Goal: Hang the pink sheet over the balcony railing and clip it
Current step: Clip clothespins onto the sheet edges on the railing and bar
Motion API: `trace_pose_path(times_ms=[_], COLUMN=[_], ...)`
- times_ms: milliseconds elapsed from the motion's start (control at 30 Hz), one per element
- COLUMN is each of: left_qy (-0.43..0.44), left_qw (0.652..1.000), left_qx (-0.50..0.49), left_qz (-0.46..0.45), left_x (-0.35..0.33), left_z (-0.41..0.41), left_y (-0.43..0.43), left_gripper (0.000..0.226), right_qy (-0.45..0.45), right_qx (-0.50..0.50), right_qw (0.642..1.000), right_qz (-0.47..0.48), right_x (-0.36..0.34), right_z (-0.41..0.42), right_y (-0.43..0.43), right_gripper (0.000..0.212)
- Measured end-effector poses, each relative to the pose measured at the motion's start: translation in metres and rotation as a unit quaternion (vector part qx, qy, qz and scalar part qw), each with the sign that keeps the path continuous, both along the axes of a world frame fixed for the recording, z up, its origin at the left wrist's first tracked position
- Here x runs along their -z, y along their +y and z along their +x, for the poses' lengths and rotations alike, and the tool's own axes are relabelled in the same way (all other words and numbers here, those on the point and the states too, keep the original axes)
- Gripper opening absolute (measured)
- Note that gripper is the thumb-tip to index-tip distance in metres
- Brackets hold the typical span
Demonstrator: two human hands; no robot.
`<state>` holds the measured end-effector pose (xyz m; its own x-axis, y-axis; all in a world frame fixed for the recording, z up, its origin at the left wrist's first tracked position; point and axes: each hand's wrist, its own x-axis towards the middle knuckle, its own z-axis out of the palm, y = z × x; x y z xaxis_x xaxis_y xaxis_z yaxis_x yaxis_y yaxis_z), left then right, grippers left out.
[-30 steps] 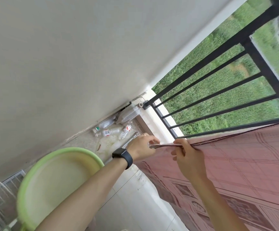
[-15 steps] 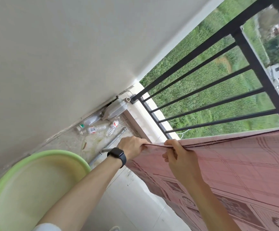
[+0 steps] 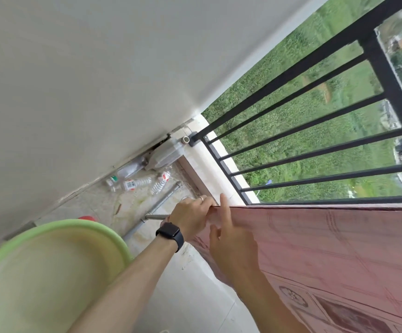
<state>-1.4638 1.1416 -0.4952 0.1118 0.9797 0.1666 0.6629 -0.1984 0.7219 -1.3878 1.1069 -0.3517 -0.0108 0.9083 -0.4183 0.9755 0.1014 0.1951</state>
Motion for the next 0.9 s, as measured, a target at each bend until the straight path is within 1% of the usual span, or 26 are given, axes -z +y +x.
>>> trace_pose_path(times_ms=[67,133,167,233,267,300,333,367,400,433,467,500,533,567,667,767,833,900], left_qy=[0.002,-0.018,-0.025,-0.045,-0.070,-0.101,-0.142,-0.181,-0.206,-0.204,-0.177,-0.146,-0.125,-0.113,-0.082,-0.070,-0.075,-0.056], left_qw=[0.998,0.993,0.990,0.985,0.985,0.985,0.984,0.980,0.973,0.968,0.968,0.969,0.970,0.970,0.975,0.979,0.982,0.986], left_qx=[-0.029,-0.063,-0.073,-0.075,-0.069,-0.070,-0.075,-0.078,-0.071,-0.055,-0.030,-0.001,0.025,0.046,0.076,0.063,0.066,0.069], left_qz=[0.054,0.096,0.117,0.151,0.144,0.119,0.073,0.002,-0.080,-0.138,-0.175,-0.197,-0.207,-0.211,-0.194,-0.179,-0.159,-0.142], left_x=[0.012,0.022,0.026,0.032,0.033,0.033,0.033,0.033,0.034,0.037,0.043,0.048,0.052,0.055,0.064,0.069,0.073,0.076], left_z=[0.005,0.010,0.013,0.018,0.019,0.018,0.015,0.010,0.003,-0.003,-0.008,-0.013,-0.015,-0.016,-0.007,-0.003,-0.003,-0.002], left_y=[0.002,-0.002,-0.007,-0.017,-0.022,-0.024,-0.025,-0.025,-0.024,-0.024,-0.023,-0.022,-0.021,-0.019,-0.013,-0.003,0.001,0.004], left_gripper=[0.025,0.016,0.010,0.008,0.009,0.010,0.011,0.015,0.026,0.041,0.054,0.063,0.067,0.067,0.056,0.045,0.036,0.027], right_qy=[0.005,0.027,0.027,0.014,0.004,0.000,0.009,0.026,0.046,0.068,0.088,0.112,0.138,0.160,0.194,0.221,0.225,0.223], right_qx=[0.012,0.042,0.056,0.068,0.065,0.058,0.049,0.044,0.045,0.049,0.049,0.052,0.062,0.074,0.085,0.087,0.081,0.076], right_qw=[1.000,0.999,0.998,0.998,0.998,0.998,0.998,0.997,0.995,0.993,0.991,0.989,0.985,0.982,0.976,0.970,0.970,0.971], right_qz=[0.009,-0.004,-0.012,-0.010,-0.001,0.013,0.033,0.055,0.072,0.082,0.083,0.081,0.078,0.071,0.056,0.050,0.048,0.044], right_x=[0.013,0.021,0.023,0.027,0.029,0.032,0.038,0.045,0.052,0.057,0.060,0.062,0.062,0.062,0.060,0.060,0.061,0.062], right_z=[-0.002,-0.001,0.000,0.001,0.001,0.002,0.005,0.010,0.017,0.022,0.028,0.032,0.034,0.036,0.040,0.045,0.049,0.051], right_y=[0.007,0.015,0.018,0.020,0.019,0.017,0.015,0.013,0.011,0.009,0.008,0.007,0.005,0.004,0.004,0.004,0.004,0.005], right_gripper=[0.075,0.074,0.067,0.035,0.020,0.013,0.011,0.009,0.008,0.012,0.017,0.019,0.019,0.019,0.021,0.026,0.027,0.026])
